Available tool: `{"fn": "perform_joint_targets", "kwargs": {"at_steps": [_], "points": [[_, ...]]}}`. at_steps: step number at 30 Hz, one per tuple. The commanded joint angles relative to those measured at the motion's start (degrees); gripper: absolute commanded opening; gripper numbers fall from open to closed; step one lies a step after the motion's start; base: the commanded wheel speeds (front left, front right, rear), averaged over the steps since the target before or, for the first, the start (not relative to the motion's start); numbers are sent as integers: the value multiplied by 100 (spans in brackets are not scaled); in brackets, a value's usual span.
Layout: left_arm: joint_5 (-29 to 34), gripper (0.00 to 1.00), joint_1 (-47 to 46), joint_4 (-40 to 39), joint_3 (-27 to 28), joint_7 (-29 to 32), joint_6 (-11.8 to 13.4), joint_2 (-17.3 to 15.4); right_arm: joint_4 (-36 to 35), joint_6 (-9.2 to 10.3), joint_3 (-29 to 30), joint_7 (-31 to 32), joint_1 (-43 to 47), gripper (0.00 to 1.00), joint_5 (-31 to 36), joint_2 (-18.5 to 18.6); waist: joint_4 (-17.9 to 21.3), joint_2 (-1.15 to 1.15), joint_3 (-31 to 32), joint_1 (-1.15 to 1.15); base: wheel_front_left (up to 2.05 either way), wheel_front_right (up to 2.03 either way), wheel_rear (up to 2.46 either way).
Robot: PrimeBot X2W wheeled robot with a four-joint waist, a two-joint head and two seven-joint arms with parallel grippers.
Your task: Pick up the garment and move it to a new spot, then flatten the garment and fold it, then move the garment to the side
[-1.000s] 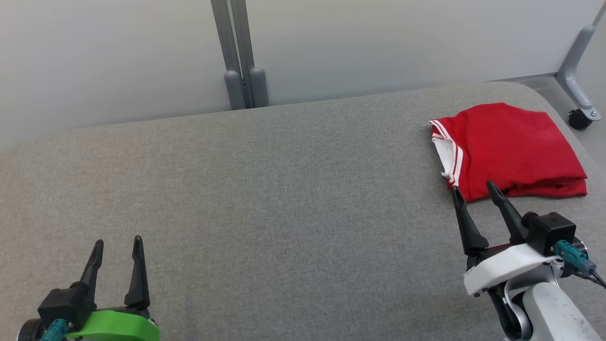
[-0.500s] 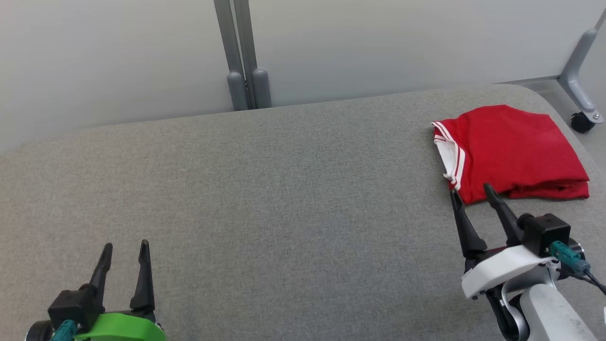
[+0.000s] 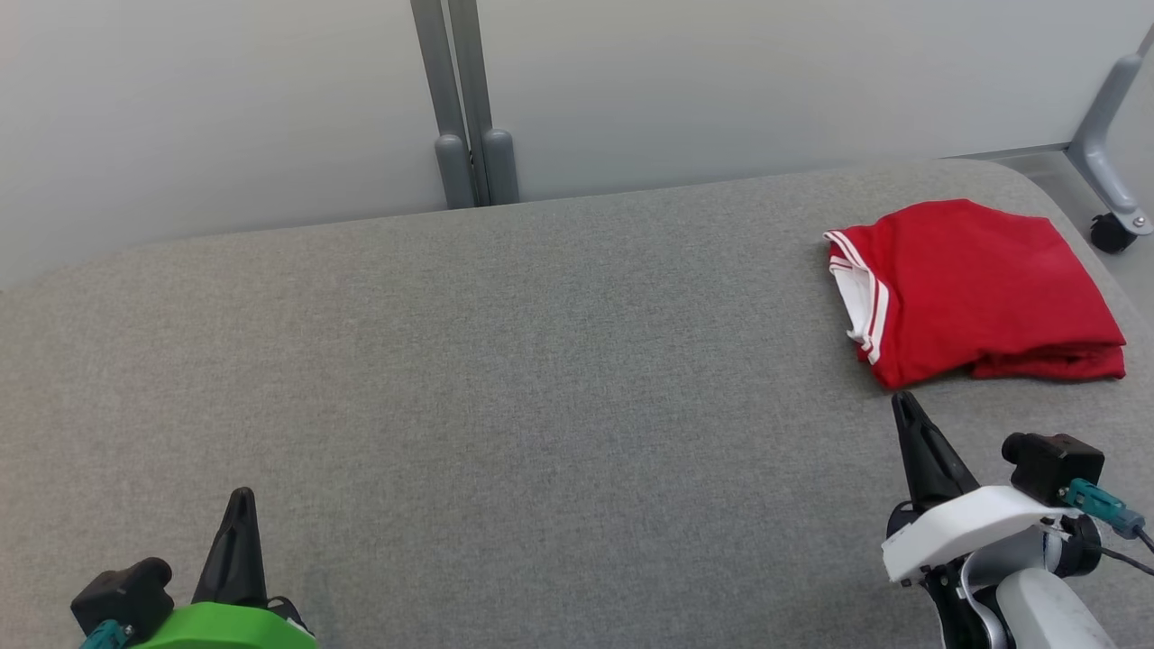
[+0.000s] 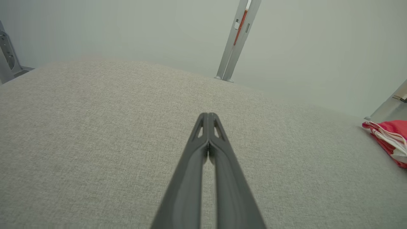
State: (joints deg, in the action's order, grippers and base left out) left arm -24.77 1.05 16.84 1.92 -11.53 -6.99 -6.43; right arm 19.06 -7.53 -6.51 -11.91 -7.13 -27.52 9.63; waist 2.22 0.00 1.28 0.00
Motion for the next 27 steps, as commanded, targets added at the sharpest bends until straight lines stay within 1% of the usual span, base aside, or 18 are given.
{"fn": "perform_joint_targets", "kwargs": {"at_steps": [1, 14, 27], "points": [[-246, 0, -164, -112, 50, 60, -9, -26, -120, 1, 81, 67, -92, 0, -245, 6, -3, 0, -2, 0, 0, 0, 0], [-1421, 0, -269, -160, 115, 361, -18, 42, -199, 1, 300, 382, -60, 0, -1366, -113, -28, 0, -18, 0, 0, 0, 0], [-2416, 0, -369, -188, 179, 631, -26, 97, -263, 2, 490, 656, -31, 0, -2318, -218, -53, 0, -35, 0, 0, 0, 0]]}}
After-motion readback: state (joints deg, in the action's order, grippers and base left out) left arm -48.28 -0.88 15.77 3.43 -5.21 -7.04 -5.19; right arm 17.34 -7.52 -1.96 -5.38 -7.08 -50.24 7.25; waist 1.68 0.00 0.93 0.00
